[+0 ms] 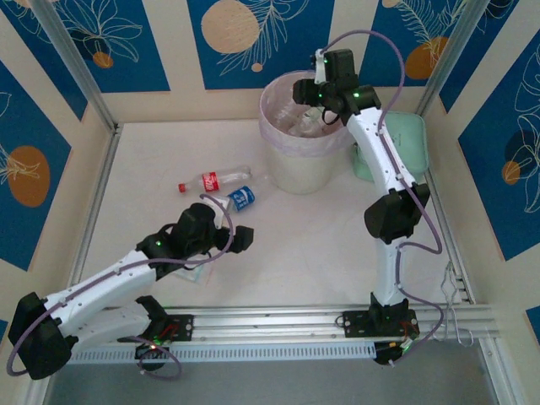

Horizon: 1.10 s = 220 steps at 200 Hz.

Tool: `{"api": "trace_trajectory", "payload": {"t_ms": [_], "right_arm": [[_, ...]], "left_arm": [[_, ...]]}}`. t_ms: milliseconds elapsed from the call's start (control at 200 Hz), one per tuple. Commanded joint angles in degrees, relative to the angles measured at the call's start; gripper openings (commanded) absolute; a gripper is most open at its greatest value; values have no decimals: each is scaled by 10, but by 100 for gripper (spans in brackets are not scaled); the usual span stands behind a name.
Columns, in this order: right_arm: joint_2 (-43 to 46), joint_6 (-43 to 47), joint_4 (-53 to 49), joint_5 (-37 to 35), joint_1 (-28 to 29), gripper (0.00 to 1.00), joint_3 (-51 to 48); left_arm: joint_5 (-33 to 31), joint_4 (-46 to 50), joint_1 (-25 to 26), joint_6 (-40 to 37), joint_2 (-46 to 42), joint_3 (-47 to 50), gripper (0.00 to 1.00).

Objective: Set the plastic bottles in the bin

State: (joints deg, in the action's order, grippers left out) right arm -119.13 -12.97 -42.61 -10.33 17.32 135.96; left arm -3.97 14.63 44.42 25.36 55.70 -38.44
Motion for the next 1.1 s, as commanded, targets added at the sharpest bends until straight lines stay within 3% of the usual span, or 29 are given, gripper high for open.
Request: {"api": "trace_trajectory", "payload": {"t_ms": [0,185,320,490,605,815,1096], "right_arm": [[25,1,-44,23,-7,65,47],[113,-7,-58,77,-33,85,-18],[222,-21,-29,152,-69,94,-163],[385,-77,53,264,-141,98,-408],[476,-113,80,308,-176,99,-542],[605,-109,45,315,-216,99,-686],[757,-131,27,356,-287,99,-838]], "left_arm": [[5,31,-23,-47,11,-39,99],[39,72,-85,-135,97,-108,99],[44,96,-116,-207,184,-168,99],[41,95,-130,-268,291,-233,99],[6,95,-132,-302,356,-271,97],[-5,119,-131,-334,447,-328,87],[8,115,-130,-335,506,-334,72]]}}
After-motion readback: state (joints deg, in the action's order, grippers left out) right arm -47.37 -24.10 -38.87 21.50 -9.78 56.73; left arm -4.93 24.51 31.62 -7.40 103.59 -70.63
